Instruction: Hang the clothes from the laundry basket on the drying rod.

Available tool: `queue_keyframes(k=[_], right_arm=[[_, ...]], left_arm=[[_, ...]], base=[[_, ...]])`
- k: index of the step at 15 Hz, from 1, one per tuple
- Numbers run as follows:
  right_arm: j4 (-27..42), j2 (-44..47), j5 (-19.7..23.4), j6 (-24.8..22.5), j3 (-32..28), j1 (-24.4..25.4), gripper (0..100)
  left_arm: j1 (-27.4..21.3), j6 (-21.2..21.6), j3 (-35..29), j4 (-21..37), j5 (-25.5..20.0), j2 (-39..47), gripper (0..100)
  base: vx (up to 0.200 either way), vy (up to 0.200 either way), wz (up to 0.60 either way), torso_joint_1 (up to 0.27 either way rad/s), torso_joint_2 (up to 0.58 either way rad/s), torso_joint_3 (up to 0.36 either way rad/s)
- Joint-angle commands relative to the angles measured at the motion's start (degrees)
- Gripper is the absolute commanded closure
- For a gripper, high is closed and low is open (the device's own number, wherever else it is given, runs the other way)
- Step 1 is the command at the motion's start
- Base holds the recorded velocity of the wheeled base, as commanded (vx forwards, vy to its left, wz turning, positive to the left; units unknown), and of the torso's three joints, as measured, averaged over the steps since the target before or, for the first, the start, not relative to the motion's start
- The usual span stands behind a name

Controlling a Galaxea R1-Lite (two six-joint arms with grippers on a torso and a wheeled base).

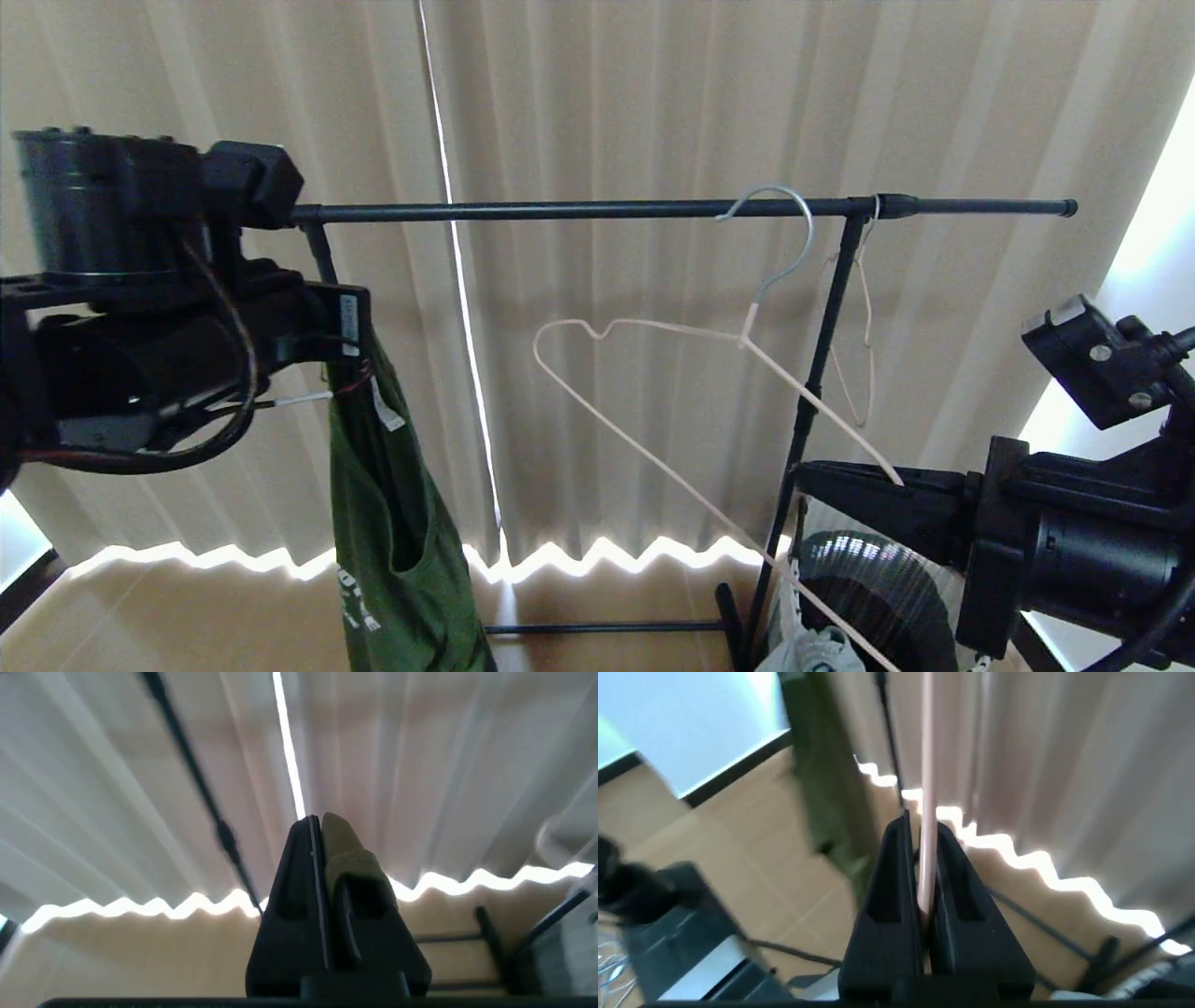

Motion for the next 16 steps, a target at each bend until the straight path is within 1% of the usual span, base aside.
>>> queue_keyframes(k=[1,2,3,6,9,13,16], right_arm=[[-2.60,-0.21,1.70,-0.10,1.58,2.25,100],[-4.53,-0.13,4.08,-0.27,1.93,2.34,100],[-5.24,0.22,5.48,-0.27,1.84,2.34,100],[-5.32,0.66,7.50,-0.27,1.32,3.13,100],[-5.50,2.77,7.59,-0.27,0.35,3.22,100],[-9.72,5.76,7.59,-0.45,0.17,3.22,100],[-10.68,6.55,7.59,-0.45,-0.18,3.22,100]], left_arm=[[-1.05,-2.21,-5.20,-0.06,3.43,8.56,100],[-1.31,-3.26,-7.13,0.03,4.14,9.70,100],[-1.40,-3.44,-7.75,0.21,4.14,9.79,100],[-2.81,-3.35,-7.93,0.12,4.14,9.53,100],[-4.74,-3.35,-7.84,0.21,4.14,9.35,100],[-5.44,-3.35,-7.66,0.21,4.14,8.38,100],[-5.71,-3.44,-7.57,0.12,4.14,8.21,100]], base=[[0.000,0.000,0.00,0.000,0.00,0.000],[0.000,0.000,0.00,0.000,0.00,0.000],[0.000,0.000,0.00,0.000,0.00,0.000],[0.000,0.000,0.00,0.000,0.00,0.000],[0.000,0.000,0.00,0.000,0.00,0.000],[0.000,0.000,0.00,0.000,0.00,0.000],[0.000,0.000,0.00,0.000,0.00,0.000]])
